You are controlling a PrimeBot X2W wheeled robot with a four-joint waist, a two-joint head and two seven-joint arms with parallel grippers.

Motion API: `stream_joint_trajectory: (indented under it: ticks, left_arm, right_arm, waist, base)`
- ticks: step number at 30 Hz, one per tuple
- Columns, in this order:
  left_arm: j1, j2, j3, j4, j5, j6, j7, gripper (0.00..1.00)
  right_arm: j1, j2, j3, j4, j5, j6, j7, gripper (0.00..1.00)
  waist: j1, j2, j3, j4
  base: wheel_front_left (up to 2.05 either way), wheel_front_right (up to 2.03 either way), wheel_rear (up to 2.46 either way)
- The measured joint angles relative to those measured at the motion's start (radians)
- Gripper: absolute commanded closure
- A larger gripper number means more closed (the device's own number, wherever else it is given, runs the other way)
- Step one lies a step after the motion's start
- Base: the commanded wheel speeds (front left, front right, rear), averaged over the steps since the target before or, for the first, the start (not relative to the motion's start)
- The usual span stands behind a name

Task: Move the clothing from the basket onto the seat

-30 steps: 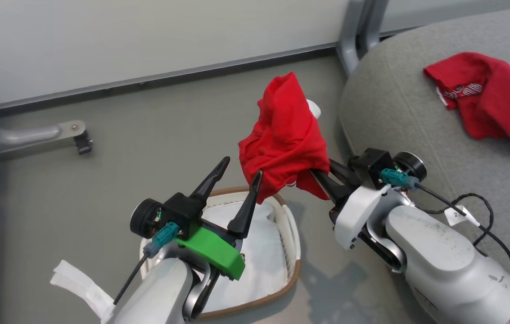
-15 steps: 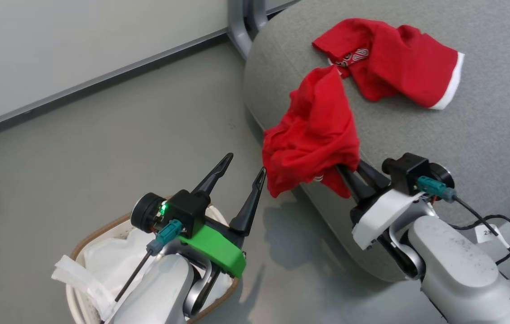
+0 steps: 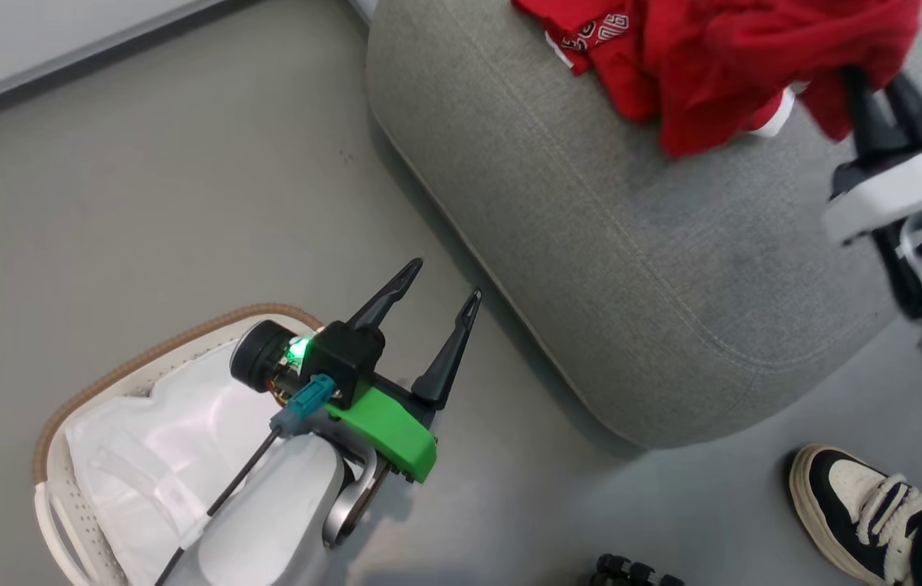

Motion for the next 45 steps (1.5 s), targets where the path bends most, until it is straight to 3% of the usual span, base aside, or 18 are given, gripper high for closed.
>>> stream_joint_trajectory:
  ticks: [8,20,21,22,23,26,34,39,45]
  left_arm:
    - [-0.085,0.023,-0.041,0.010,-0.002,0.000,0.000,0.00]
    - [-0.147,0.027,-0.061,0.032,-0.011,0.000,0.000,0.00]
    - [-0.147,0.027,-0.060,0.033,-0.012,0.000,0.000,0.00]
    - [-0.147,0.026,-0.058,0.034,-0.012,0.000,0.000,0.00]
    - [-0.147,0.023,-0.053,0.034,-0.013,0.000,0.000,0.00]
    - [-0.144,0.020,-0.026,0.035,-0.012,0.000,0.000,0.00]
    - [-0.103,-0.003,0.040,0.021,0.006,0.000,0.000,0.00]
    - [-0.051,-0.015,0.114,0.004,0.021,0.016,0.000,0.00]
    - [0.039,-0.032,0.257,-0.030,0.041,0.046,0.000,0.00]
  right_arm:
    - [-0.200,-0.070,-0.112,0.187,-0.046,0.000,0.000,1.00]
    - [-0.313,-0.040,-0.137,0.551,-0.073,0.000,0.018,0.98]
    - [-0.313,-0.039,-0.139,0.566,-0.077,0.000,0.014,0.72]
    - [-0.312,-0.039,-0.142,0.579,-0.080,0.000,0.011,0.11]
    - [-0.310,-0.040,-0.146,0.590,-0.084,0.000,0.007,0.00]
    - [-0.300,-0.039,-0.167,0.600,-0.088,0.000,0.001,0.00]
    - [-0.078,-0.024,-0.310,0.321,-0.129,0.000,0.000,0.00]
    - [0.106,0.047,-0.372,0.138,-0.176,0.000,0.000,0.00]
    - [0.219,0.140,-0.340,-0.031,-0.190,0.000,0.000,0.00]
  waist:
    - [0.0000,0.0000,0.121,0.048]
    - [0.0001,0.0000,0.255,0.167]
    - [0.0001,0.0000,0.260,0.175]
    - [0.0001,0.0000,0.264,0.185]
    - [0.0001,0.0000,0.268,0.194]
    - [0.0001,0.0000,0.266,0.212]
    - [0.0001,0.0000,0.199,0.229]
    - [0.0000,0.0000,0.137,0.247]
    - [0.0000,-0.0001,0.061,0.275]
  base:
    - [0.00,0.00,0.00]
    - [0.00,0.00,0.00]
    - [0.00,0.00,0.00]
    - [0.00,0.00,0.00]
    - [0.00,0.00,0.00]
    - [0.00,0.00,0.00]
    - [0.00,0.00,0.00]
    - [0.00,0.00,0.00]
    - [0.00,0.00,0.00]
